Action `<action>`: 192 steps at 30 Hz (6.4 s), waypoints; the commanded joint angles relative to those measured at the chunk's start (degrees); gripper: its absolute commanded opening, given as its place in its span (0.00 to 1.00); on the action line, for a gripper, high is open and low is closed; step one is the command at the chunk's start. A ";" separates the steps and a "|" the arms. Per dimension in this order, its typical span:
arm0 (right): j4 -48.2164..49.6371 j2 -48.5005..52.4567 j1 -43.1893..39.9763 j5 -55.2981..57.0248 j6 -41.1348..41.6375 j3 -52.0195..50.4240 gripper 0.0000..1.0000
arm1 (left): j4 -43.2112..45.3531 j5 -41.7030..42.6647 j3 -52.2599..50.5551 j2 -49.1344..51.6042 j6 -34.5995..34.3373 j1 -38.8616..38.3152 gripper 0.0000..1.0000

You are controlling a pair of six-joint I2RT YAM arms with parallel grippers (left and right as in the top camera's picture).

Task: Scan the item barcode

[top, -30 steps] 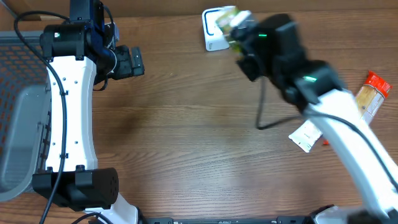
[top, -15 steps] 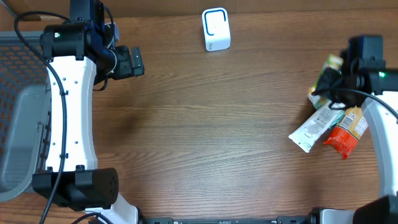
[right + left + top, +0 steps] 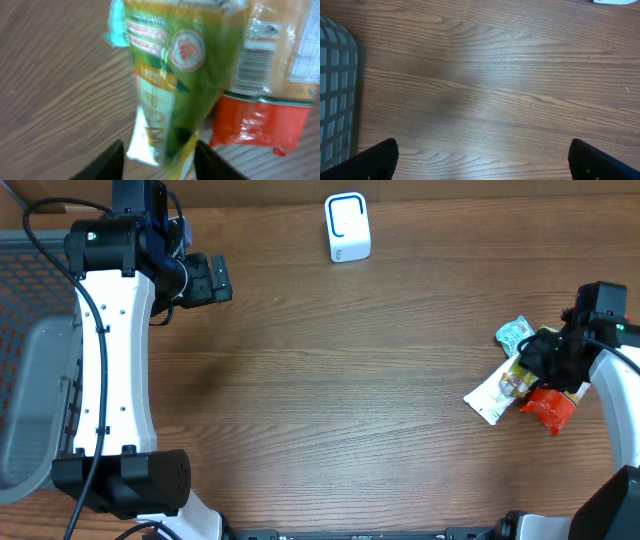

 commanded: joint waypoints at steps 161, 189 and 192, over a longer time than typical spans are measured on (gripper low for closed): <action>53.83 -86.88 21.22 -5.01 -10.25 -64.81 1.00 | 80.52 1.55 -116.30 -103.14 18.73 -1.27 1.00; 53.83 -86.88 21.22 -5.01 -10.27 -64.81 1.00 | 80.52 1.33 -116.30 -103.03 18.73 -1.25 1.00; 53.83 -86.88 21.22 -5.01 -10.25 -64.81 1.00 | 80.52 1.33 -116.30 -103.03 18.73 -1.25 1.00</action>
